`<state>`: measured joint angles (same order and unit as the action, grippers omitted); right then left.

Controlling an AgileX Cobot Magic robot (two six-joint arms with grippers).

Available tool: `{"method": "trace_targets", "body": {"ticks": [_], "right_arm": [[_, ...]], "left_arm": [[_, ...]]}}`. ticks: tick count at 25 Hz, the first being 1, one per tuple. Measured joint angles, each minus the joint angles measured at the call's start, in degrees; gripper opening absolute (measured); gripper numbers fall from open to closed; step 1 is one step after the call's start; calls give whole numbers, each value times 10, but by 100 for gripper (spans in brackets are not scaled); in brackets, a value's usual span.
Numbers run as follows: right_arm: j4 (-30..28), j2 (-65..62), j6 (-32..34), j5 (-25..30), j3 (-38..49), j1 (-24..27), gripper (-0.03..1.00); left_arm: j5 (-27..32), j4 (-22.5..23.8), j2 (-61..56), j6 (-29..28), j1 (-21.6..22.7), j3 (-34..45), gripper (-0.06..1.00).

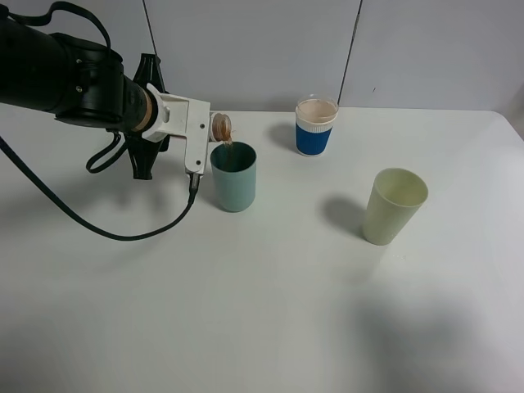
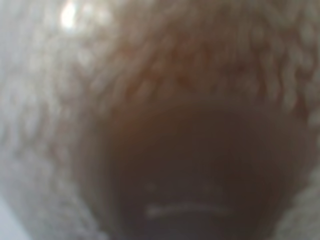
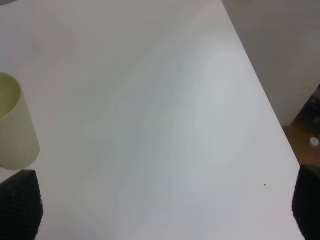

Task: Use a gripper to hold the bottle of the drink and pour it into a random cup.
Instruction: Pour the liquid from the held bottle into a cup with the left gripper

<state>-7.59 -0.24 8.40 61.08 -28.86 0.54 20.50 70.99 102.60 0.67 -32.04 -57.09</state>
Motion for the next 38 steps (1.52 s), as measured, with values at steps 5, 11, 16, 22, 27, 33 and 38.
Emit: {"method": "trace_targets", "body": {"ticks": [5, 11, 16, 22, 27, 33, 38], "right_arm": [[0, 0, 0, 0, 0, 0, 100], [0, 0, 0, 0, 0, 0, 100], [0, 0, 0, 0, 0, 0, 100], [0, 0, 0, 0, 0, 0, 100], [0, 0, 0, 0, 0, 0, 100], [0, 0, 0, 0, 0, 0, 100], [0, 0, 0, 0, 0, 0, 100]], "left_arm": [[2, 11, 0, 0, 0, 0, 32], [4, 17, 0, 0, 0, 0, 32], [8, 21, 0, 0, 0, 0, 32], [12, 28, 0, 0, -1, 0, 32], [16, 34, 0, 0, -7, 0, 32], [16, 35, 0, 0, -6, 0, 32], [16, 43, 0, 0, -6, 0, 32]]}}
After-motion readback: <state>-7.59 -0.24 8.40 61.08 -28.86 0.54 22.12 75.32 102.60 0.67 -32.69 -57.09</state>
